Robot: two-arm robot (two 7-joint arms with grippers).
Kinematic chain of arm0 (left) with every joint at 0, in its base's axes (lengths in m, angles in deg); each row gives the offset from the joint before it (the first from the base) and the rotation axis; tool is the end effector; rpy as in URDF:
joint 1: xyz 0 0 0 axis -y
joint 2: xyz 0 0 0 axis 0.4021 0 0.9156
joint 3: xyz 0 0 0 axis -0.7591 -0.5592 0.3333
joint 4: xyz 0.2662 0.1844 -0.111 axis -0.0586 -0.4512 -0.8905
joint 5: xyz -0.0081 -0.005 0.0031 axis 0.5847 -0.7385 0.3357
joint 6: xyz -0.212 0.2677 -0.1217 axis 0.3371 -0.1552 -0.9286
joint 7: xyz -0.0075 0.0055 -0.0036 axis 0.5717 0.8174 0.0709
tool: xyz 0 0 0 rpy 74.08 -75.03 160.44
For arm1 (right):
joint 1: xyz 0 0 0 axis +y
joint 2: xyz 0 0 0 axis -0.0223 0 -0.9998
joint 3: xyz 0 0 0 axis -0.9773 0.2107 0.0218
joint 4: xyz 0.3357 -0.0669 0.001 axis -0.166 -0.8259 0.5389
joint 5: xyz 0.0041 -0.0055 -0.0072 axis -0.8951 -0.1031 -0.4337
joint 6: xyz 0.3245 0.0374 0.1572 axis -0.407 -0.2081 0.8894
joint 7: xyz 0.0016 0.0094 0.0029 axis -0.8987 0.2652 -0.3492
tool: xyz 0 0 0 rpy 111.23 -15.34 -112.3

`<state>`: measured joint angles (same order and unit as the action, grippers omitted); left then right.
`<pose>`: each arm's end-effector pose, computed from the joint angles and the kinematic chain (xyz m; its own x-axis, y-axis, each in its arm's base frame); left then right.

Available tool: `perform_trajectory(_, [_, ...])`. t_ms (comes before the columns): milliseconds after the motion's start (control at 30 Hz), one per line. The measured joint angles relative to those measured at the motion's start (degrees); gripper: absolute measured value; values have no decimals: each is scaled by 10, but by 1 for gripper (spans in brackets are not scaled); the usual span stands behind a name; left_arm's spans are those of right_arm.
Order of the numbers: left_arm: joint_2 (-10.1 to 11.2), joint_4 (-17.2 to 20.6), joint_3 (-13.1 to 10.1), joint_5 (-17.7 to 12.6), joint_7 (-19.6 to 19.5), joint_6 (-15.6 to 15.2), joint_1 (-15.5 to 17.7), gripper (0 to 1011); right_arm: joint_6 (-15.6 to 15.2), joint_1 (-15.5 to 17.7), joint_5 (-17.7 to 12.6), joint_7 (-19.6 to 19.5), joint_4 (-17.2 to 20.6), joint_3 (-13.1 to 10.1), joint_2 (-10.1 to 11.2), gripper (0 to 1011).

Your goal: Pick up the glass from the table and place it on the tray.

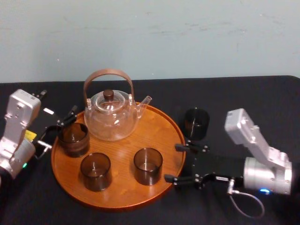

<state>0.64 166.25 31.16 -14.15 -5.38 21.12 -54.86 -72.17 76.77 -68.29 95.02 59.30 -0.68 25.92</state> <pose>0.4173 0.0982 -0.3547 0.2923 0.8803 0.3737 -0.9552 0.2873 0.0704 0.3997 -0.0521 -0.3166 0.9149 -0.3966 0.0750 0.4000 0.8660 -0.3000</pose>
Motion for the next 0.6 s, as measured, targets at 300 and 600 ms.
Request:
perform_trajectory(300, [0, 0, 0, 0, 0, 0, 0, 1001, 23, 49, -35, -15, 30, -45, 48, 1002])
perform_trajectory(600, [0, 0, 0, 0, 0, 0, 0, 1001, -7, 82, -46, -105, 30, -97, 38, 1002])
